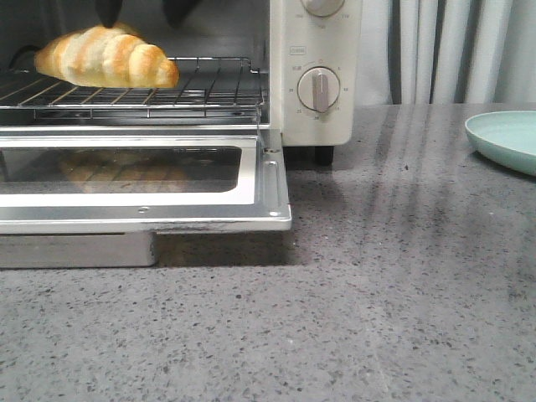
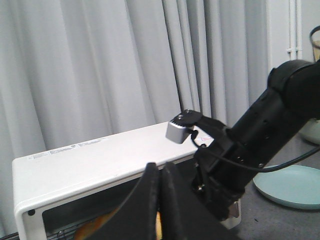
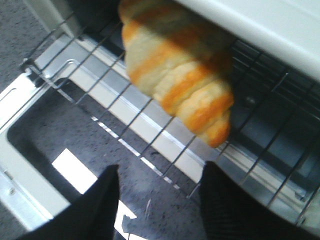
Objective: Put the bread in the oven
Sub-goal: 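Release the croissant and withdraw the right gripper from the oven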
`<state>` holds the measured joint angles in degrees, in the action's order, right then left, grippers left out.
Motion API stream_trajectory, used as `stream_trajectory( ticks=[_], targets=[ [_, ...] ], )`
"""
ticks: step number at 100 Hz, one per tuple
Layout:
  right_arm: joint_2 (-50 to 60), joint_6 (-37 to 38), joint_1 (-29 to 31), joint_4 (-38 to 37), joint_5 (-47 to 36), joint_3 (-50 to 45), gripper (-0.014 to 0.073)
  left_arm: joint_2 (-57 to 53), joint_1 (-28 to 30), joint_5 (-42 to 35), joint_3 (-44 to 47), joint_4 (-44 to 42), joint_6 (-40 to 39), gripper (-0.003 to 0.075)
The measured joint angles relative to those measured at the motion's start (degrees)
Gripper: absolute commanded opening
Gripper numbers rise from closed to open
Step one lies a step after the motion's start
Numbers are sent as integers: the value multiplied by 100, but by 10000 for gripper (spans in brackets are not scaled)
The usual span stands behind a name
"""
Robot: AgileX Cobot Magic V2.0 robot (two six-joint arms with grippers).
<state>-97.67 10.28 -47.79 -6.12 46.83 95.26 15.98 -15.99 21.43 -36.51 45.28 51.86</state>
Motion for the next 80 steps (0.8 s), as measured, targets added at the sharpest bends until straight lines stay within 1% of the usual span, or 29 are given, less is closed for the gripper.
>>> stream_trajectory(
  ticks=[1, 2, 3, 5, 9, 20, 25, 40, 52, 58, 71, 80],
  targets=[
    [25, 0, -19, -15, 12, -25, 110, 0, 0, -17, 20, 0, 0, -22],
    [76, 0, -59, -25, 13, -41, 60, 0, 0, -20, 22, 0, 0, -22],
    [101, 0, -80, -35, 13, -57, 60, 0, 0, -43, 49, -3, 0, -22],
    [188, 0, -143, -65, 23, -113, -4, 0, 0, -50, 75, -3, 0, -22],
    [391, 0, -279, -167, 23, -252, -80, 0, 0, -80, 121, -13, 0, -22],
    [1108, 0, -635, -530, -36, -743, -69, 0, 0, -95, 226, -26, 0, -21],
    [1608, 0, -735, -720, -136, -991, -69, 0, 0, -106, 249, -26, 0, -21],
    [3217, -7, -762, -1472, -520, -1894, -69, 0, 0, -106, 366, -26, 0, -21],
    [4635, -13, -762, -2093, -776, -2914, -70, 0, 0, -106, 489, -26, 0, -21],
    [5391, -22, -762, -2344, -905, -3568, -70, 0, 0, -106, 562, -26, 0, -21],
    [6935, -26, -762, -2693, -1071, -4933, -70, 0, 0, -87, 738, -26, 0, -21],
    [7912, -36, -762, -2959, -1081, -5600, -70, 0, 0, -74, 819, 36, 0, -21]
  ],
)
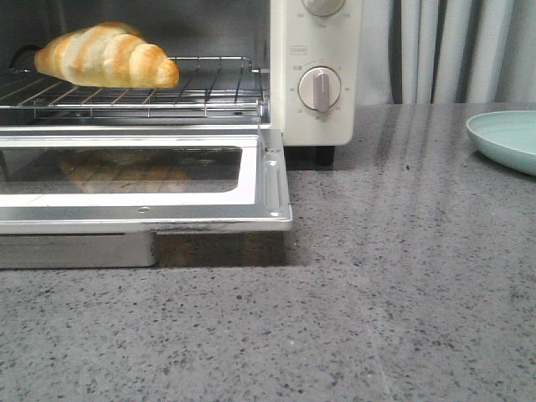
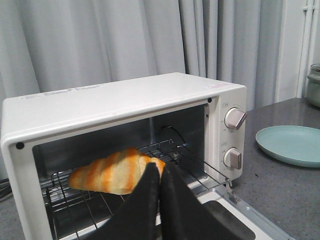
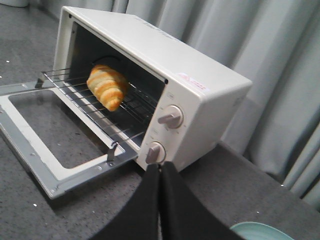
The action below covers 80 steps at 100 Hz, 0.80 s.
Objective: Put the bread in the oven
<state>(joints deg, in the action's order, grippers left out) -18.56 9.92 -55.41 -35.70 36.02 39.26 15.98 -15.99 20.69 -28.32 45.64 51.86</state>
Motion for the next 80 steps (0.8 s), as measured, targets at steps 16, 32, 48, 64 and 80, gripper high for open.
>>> stream_trajectory(
  ticks=[16, 32, 48, 64, 80],
  targets=[
    [1156, 226, 0, -355, 200, -519, -70, 0, 0, 2, 19, 47, 0, -21],
    [1546, 543, 0, -409, 428, -542, -70, 0, 0, 2, 19, 44, 0, -21],
    [1544, 583, 0, -418, 577, -566, -70, 0, 0, 12, 19, 50, 0, -21],
    [1544, 593, 0, -418, 622, -578, -70, 0, 0, 12, 19, 134, 0, -21],
    [1544, 593, 0, -418, 622, -578, -70, 0, 0, 12, 19, 157, 0, -21]
  ],
)
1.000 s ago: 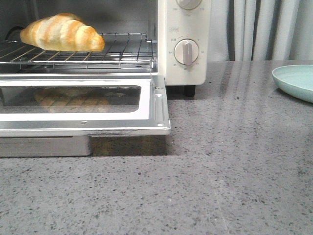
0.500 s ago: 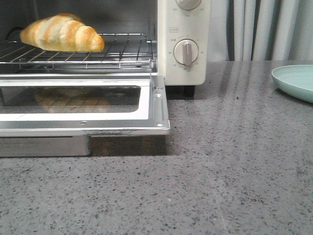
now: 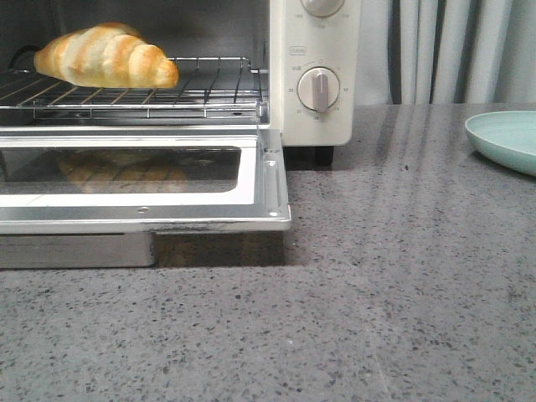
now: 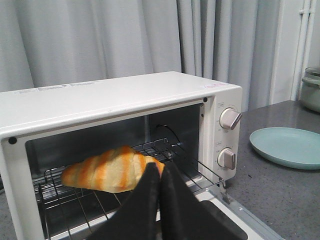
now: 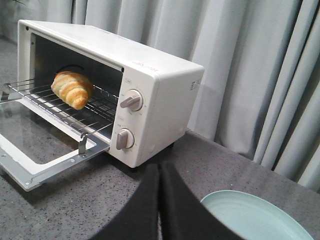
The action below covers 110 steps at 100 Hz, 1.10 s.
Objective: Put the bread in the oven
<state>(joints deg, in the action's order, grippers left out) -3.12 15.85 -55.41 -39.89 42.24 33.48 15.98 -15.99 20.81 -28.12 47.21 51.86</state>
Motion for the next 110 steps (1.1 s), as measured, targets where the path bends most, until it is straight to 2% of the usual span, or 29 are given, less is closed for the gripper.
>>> stream_trajectory(
  ticks=[25, 36, 43, 58, 66, 77, 98, 110],
  targets=[
    [0, 0, 0, 0, 0, 0, -70, 0, 0, -36, 223, -39, 0, -21],
    [0, 0, 0, 0, 0, 0, -70, -120, 0, -401, 534, -894, -269, -21],
    [0, 0, 0, 0, 0, 0, -70, -282, 0, -831, 896, -1785, -1182, -21],
    [0, 0, 0, 0, 0, 0, -70, -636, 0, -1924, 2155, -4076, -4312, -21],
    [0, 0, 0, 0, 0, 0, -70, -798, 17, -2170, 2700, -4621, -5186, -21],
    [0, 0, 0, 0, 14, 0, -70, -1045, 154, -1829, 2821, -4886, -5709, -21],
    [0, 10, 0, 0, 20, 0, -70, -1520, 583, -362, 2821, -5052, -5847, -21],
    [0, 10, 0, 0, 36, 0, -70, -1619, 824, -101, 2821, -5052, -5847, -21]
  ],
)
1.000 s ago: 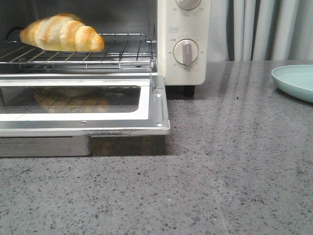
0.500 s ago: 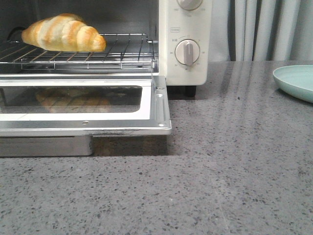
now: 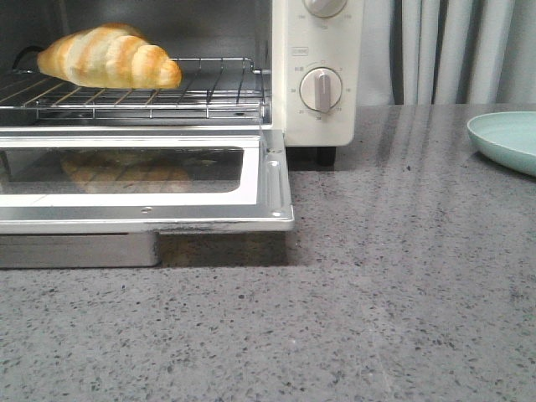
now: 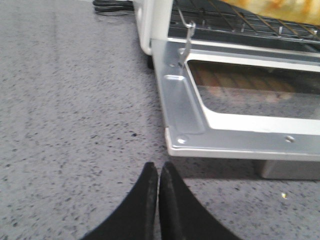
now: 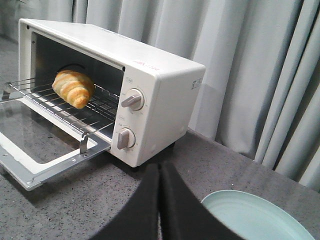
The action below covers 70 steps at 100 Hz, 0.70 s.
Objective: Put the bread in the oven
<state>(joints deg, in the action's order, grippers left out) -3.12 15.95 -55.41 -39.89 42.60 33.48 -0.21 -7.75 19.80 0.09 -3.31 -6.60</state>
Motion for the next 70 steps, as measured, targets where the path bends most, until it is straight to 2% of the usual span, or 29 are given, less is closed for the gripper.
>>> stream_trajectory(
  ticks=[25, 70],
  targets=[
    [0, 0, 0, 0, 0, 0, -70, 0, 204, 21, 0, 0, 0, -21],
    [0, 0, 0, 0, 0, 0, -70, 0, 204, 21, 0, 0, 0, -21]
  ],
)
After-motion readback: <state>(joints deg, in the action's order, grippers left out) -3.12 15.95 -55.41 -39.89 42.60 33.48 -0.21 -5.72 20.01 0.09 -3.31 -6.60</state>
